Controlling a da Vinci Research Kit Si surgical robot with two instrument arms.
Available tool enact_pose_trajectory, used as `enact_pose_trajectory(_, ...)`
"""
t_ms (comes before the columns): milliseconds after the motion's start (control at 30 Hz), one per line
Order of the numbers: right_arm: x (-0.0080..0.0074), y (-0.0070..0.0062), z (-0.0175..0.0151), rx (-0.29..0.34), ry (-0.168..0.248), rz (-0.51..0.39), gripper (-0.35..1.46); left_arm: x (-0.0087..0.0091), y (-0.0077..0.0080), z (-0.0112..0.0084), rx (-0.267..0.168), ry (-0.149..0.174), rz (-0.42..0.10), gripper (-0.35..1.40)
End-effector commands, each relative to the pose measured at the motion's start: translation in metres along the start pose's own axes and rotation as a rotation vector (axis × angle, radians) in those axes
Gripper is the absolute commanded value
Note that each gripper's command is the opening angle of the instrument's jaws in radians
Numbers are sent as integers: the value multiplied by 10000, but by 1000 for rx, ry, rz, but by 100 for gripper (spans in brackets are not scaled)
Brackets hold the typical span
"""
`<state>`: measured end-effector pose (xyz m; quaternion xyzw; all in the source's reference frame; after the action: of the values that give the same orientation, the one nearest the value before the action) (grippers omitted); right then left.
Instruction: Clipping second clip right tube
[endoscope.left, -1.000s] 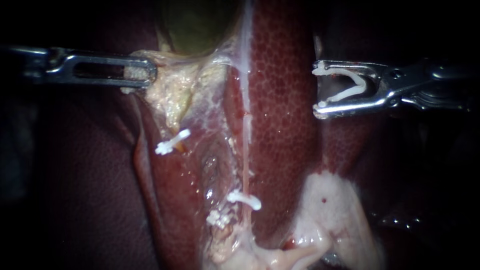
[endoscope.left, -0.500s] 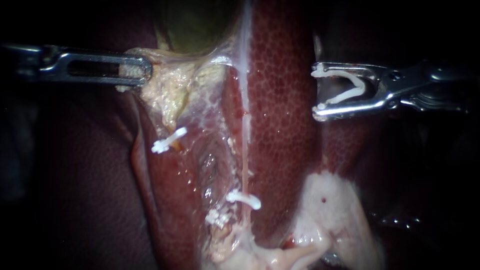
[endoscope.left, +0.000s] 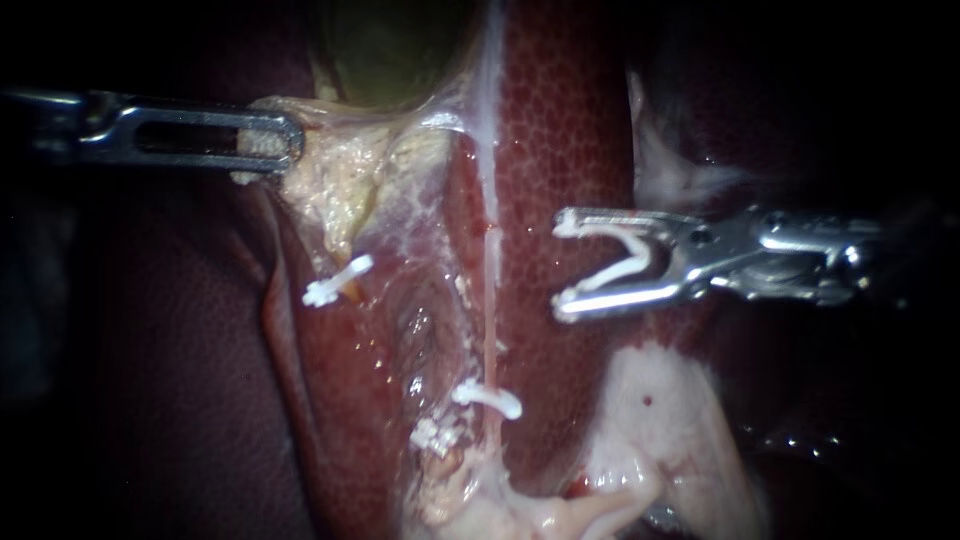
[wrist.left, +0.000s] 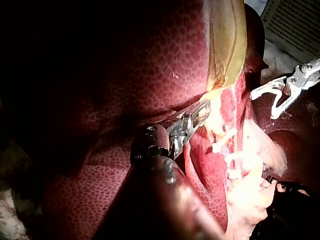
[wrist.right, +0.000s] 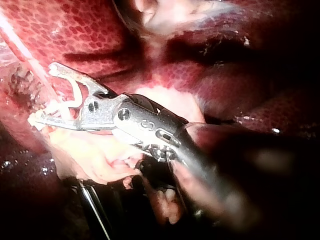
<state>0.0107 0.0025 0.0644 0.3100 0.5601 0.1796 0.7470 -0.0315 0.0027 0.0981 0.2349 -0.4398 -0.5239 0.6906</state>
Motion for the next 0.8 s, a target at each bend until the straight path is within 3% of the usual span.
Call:
enact_pose_trajectory(33,-8,-1,6,5,-14,5,58,0,-1,-1,1,0,0,-35)
enact_pose_trajectory(133,-28,-2,23,20,-33,27,58,0,-1,-1,1,0,0,-35)
enact_pose_trajectory(333,-54,-3,46,47,-58,50,58,0,-1,-1,0,0,0,-35)
enact_pose_trajectory(800,-75,9,68,36,-66,79,58,1,-3,-2,-1,-1,0,-35)
